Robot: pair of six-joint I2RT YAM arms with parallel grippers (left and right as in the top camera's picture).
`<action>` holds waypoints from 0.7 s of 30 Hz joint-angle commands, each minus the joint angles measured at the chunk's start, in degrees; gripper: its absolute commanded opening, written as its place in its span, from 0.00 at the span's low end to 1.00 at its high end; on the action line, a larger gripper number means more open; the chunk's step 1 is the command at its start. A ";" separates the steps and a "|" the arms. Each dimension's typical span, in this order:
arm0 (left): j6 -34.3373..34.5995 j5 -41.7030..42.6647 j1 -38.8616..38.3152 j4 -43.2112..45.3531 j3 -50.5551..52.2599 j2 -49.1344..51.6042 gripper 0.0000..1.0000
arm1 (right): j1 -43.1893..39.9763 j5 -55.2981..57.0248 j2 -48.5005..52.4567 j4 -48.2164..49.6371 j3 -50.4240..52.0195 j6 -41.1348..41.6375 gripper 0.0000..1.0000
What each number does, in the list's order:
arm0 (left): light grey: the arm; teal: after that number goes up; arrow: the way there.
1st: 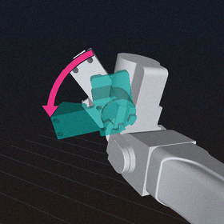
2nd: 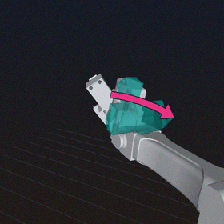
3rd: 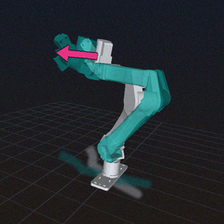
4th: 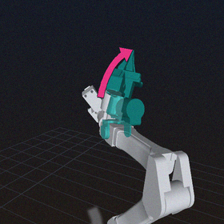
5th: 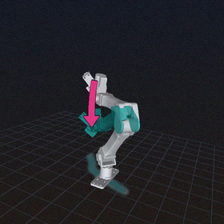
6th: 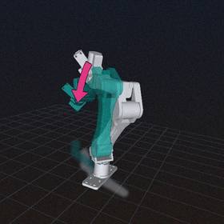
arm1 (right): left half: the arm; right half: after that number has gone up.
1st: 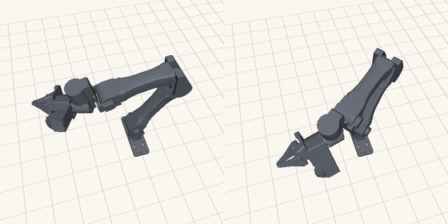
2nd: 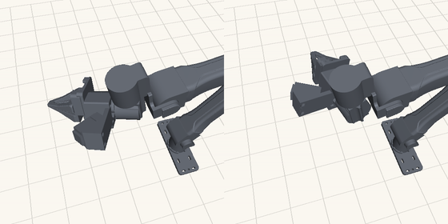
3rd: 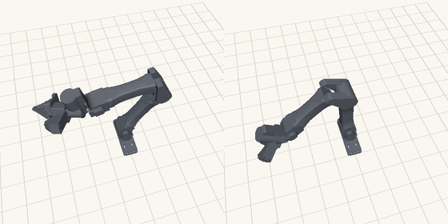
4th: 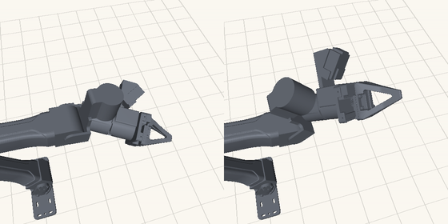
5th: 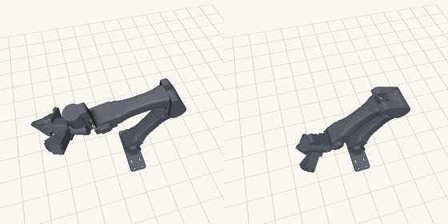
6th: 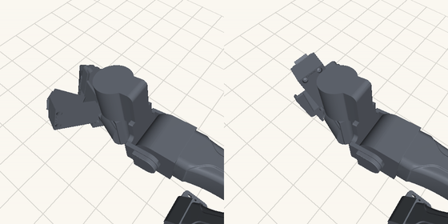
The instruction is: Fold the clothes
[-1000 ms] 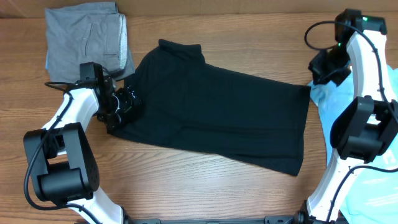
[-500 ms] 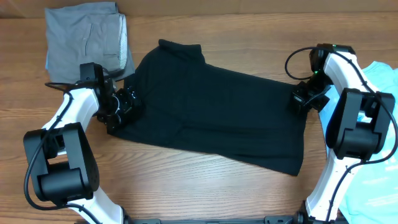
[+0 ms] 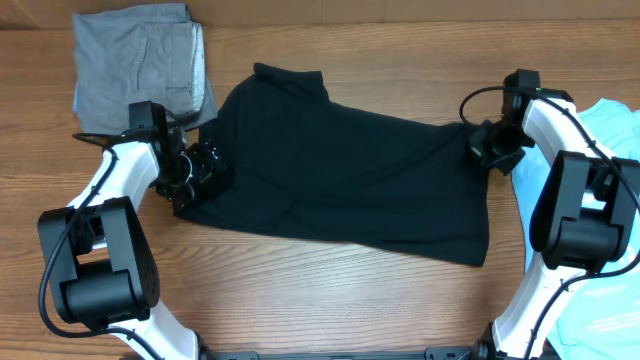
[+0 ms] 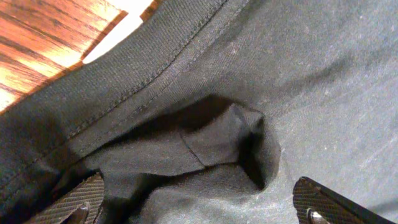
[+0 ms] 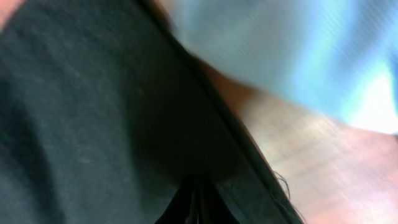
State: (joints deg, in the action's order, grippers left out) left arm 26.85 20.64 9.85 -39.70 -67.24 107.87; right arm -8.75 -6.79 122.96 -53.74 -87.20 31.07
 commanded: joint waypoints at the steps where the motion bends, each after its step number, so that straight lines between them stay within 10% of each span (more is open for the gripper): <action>1: 0.17 0.94 0.20 -0.09 -0.85 0.76 1.00 | 0.17 -3.04 8.31 6.08 3.23 0.94 0.04; 21: -0.94 1.64 -9.01 13.03 -0.87 0.76 1.00 | -11.34 1.84 9.53 1.18 -3.63 1.70 0.04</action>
State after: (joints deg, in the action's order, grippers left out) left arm 26.83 22.52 2.50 -28.05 -67.26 107.92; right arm -17.39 -13.23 126.93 -49.74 -92.55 35.35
